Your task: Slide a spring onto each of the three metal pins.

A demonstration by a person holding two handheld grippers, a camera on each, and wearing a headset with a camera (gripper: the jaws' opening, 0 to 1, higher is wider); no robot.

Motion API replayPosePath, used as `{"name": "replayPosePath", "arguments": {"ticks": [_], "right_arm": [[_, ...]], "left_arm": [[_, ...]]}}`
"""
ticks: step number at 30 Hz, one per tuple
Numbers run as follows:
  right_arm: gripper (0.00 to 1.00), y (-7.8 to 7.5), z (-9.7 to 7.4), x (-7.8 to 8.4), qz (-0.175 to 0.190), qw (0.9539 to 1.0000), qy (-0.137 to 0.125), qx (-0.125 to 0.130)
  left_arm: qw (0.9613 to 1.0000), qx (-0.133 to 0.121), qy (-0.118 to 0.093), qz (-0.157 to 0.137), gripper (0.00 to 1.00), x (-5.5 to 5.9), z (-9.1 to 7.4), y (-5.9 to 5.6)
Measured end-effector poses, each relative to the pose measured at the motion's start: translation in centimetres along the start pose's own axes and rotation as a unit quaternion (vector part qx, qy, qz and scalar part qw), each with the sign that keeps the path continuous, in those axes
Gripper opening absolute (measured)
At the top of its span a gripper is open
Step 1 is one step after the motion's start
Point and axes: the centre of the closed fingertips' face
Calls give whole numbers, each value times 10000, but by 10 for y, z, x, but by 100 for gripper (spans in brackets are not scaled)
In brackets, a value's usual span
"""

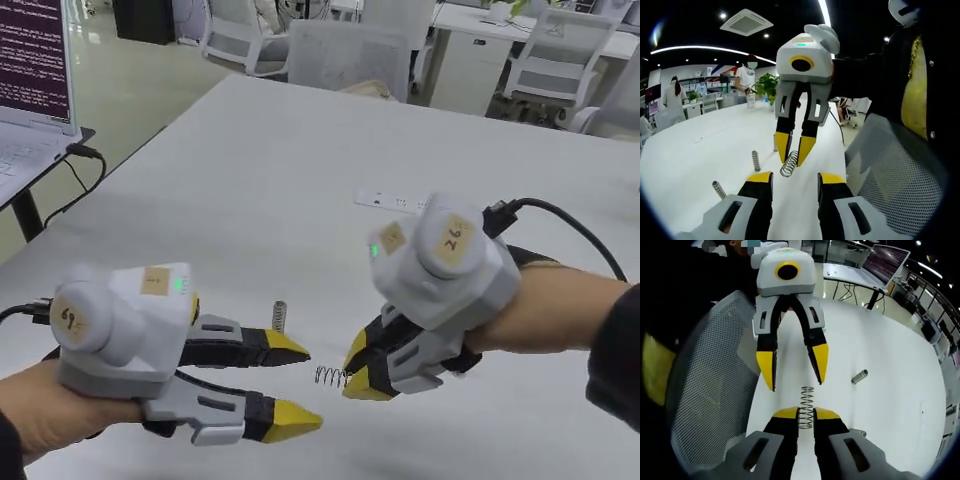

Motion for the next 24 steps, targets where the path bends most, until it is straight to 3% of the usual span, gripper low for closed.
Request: {"name": "replayPosePath", "arguments": {"ticks": [24], "right_arm": [[8,8,-1,-8,-259,9995,118,-157]], "left_arm": [[9999,48,-34,128,5,-4,8,2]]}}
Point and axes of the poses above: the centre of the closed fingertips' face, and the gripper's own axes: z roughly forward along the fingers, y roughly to its left, x roughly out of its underside, and after that the axes turned 3 degrees about -z, right-handed
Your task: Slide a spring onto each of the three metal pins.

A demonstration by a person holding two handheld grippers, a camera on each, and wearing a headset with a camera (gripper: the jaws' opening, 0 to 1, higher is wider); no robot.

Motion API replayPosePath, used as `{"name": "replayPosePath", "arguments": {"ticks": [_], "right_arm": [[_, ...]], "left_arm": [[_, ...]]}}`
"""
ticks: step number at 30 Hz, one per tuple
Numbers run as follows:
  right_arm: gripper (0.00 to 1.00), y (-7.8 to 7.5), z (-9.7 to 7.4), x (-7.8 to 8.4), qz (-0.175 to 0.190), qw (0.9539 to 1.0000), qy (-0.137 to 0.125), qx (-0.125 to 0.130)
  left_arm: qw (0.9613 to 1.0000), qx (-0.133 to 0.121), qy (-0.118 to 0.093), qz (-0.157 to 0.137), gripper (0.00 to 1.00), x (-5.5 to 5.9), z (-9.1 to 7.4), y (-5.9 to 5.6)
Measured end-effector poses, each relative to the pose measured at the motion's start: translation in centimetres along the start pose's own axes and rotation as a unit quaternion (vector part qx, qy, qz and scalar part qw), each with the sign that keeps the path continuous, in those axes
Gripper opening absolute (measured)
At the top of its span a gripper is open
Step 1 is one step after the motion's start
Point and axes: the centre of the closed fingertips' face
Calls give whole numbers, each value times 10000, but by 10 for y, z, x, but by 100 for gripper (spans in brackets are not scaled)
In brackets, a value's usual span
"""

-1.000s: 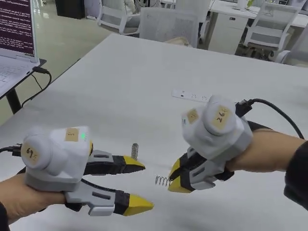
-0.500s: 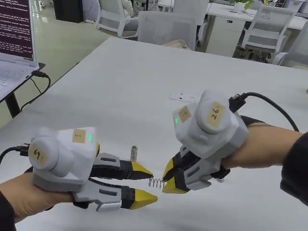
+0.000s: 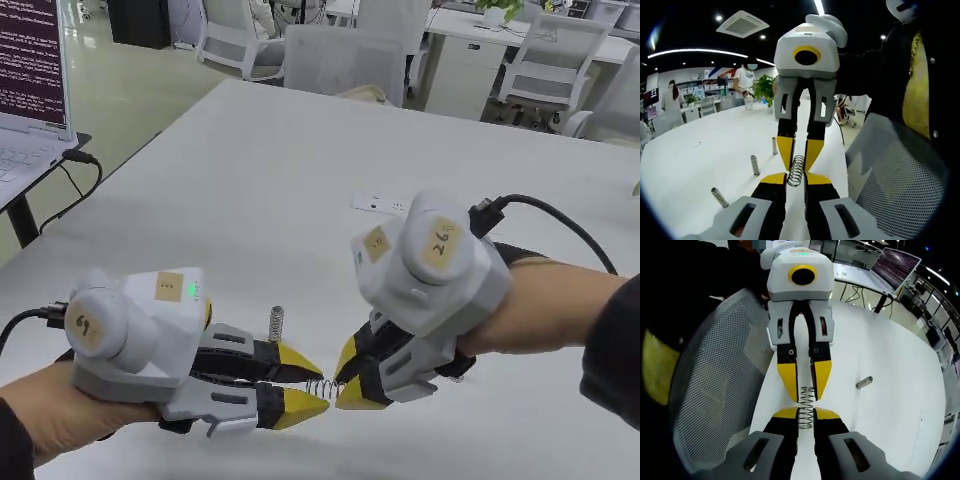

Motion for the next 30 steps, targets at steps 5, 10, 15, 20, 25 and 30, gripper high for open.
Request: {"name": "replayPosePath", "arguments": {"ticks": [5,10,15,20,25,30], "right_arm": [[8,1,0,-1,-16,10000,18,-8],[8,2,-1,-1,-44,10000,29,-2],[8,2,-1,-1,-45,10000,-8,12],[8,3,0,-1,-37,10000,-87,-10],[9,3,1,1,-3,9999,-125,-51],[9,3,1,6,37,9999,-129,-60]], "left_arm": [[10000,-4,37,11,4,1,0,-1],[10000,21,49,1,4,2,1,-2],[9999,67,96,5,3,3,1,-3],[9999,119,111,-29,2,3,0,-4],[9998,171,120,-57,2,3,0,-6],[9997,200,118,-69,2,3,0,-6]]}}
Point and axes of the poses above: the centre of the closed fingertips' face, and the gripper's own axes: z roughly forward along the fingers, y roughly to its left, x roughly out of its underside, and after that the axes turned 3 degrees about -z, right-handed
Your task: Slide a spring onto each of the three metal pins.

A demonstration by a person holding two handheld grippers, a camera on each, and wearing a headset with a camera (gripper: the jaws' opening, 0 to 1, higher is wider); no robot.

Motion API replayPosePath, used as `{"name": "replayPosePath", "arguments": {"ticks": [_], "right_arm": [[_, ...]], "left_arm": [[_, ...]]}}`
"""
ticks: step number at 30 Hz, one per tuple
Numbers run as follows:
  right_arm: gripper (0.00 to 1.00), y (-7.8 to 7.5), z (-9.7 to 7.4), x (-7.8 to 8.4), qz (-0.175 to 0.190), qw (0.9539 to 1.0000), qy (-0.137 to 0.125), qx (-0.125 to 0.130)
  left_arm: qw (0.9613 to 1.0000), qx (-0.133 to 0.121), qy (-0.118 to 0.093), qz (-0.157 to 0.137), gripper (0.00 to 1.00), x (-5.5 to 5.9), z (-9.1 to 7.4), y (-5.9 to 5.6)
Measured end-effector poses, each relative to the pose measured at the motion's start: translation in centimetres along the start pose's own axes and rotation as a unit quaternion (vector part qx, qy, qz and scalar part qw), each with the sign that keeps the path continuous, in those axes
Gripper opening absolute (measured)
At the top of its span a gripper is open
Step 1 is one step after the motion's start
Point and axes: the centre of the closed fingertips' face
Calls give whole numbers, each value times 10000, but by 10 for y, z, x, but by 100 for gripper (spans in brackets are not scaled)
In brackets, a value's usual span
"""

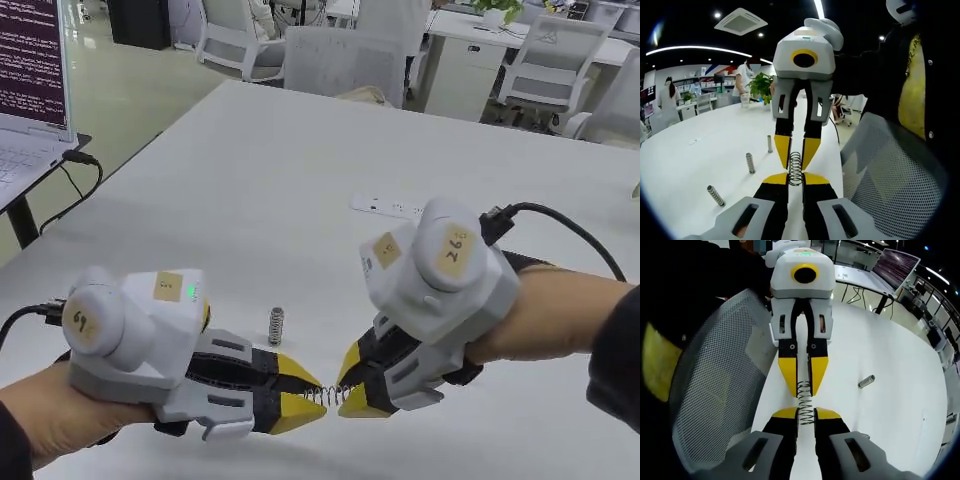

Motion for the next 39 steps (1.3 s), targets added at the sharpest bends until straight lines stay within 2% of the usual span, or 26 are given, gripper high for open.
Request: {"name": "replayPosePath", "arguments": {"ticks": [11,15,23,28,39], "right_arm": [[8,1,-4,0,18,10000,-37,33],[8,-2,-13,-8,73,9998,-171,90],[8,-1,-18,-15,106,9995,-290,104],[7,-2,-24,-26,182,9986,-481,117],[7,-1,-23,-35,82,9990,-426,133]], "left_arm": [[10000,9,-51,-7,2,-1,-1,0],[10000,-30,-61,2,2,0,-2,2],[9999,-81,-46,44,2,1,-3,4],[10000,-74,-28,53,2,2,-2,3],[10000,-46,-4,84,2,2,-2,2]]}}
Point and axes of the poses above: the centre of the closed fingertips' face, and the gripper's own axes: z roughly forward along the fingers, y roughly to its left, x roughly out of its underside, and after that the axes turned 3 degrees about -z, right-handed
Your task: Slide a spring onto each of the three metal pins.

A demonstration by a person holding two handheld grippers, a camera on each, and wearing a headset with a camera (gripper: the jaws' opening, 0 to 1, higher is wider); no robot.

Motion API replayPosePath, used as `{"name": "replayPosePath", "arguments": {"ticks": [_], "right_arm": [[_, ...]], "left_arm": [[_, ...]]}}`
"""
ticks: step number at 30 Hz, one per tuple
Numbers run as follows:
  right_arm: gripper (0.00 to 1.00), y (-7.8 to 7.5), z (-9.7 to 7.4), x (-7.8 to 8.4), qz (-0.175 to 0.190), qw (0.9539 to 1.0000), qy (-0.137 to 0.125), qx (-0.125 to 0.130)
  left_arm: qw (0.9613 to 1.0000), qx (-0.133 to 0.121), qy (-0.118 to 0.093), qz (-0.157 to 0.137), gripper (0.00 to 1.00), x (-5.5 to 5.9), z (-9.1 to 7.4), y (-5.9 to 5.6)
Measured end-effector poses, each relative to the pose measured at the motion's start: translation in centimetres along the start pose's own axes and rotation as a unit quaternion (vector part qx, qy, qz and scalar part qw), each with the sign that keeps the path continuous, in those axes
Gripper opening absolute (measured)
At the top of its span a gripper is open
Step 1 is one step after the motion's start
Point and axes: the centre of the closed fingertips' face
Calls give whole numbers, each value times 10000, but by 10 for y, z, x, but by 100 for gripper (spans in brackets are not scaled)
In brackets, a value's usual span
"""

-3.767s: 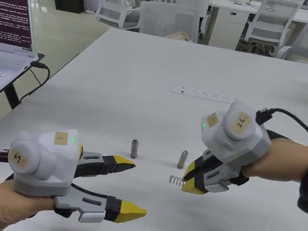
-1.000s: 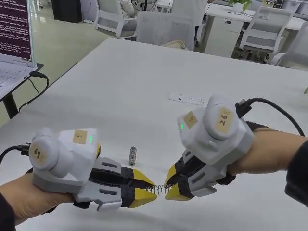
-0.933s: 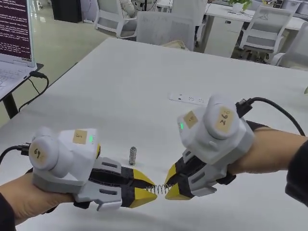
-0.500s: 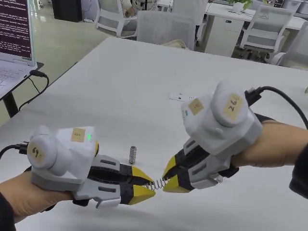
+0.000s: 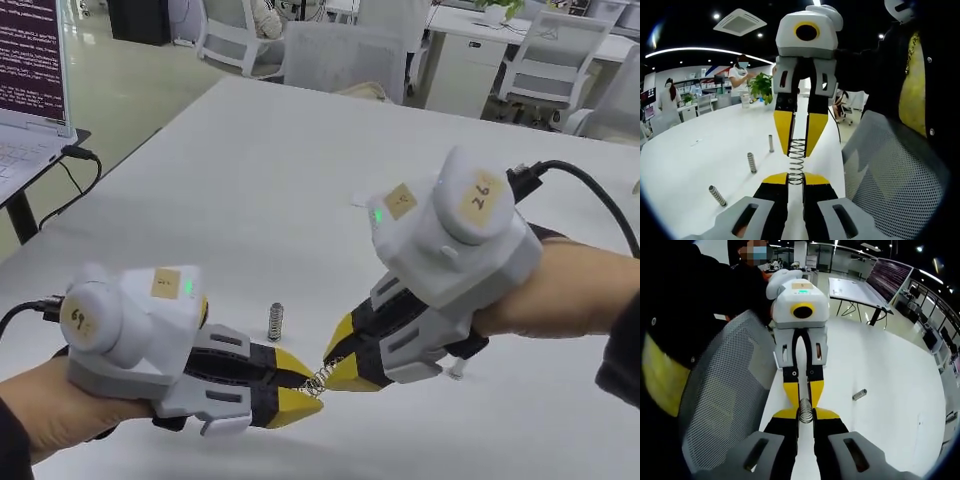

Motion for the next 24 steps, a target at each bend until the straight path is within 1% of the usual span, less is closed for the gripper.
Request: {"name": "replayPosePath", "arguments": {"ticks": [6,15,23,24], "right_arm": [[7,1,0,-4,-81,10000,44,-16],[7,3,0,-3,-134,9997,192,-49],[7,5,1,-2,-150,9995,257,-83],[7,5,1,-1,-152,9994,309,-91]], "left_arm": [[10000,18,8,15,2,0,0,-2],[10000,64,29,40,3,1,3,-4],[9999,90,43,51,3,1,3,-5],[9999,93,44,67,3,1,3,-6]]}}
Point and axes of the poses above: the centre of the closed fingertips' face, and the gripper's own axes: z roughly forward along the fingers, y roughly to its left, x roughly out of its underside, and after that the axes turned 3 degrees about -z, right-handed
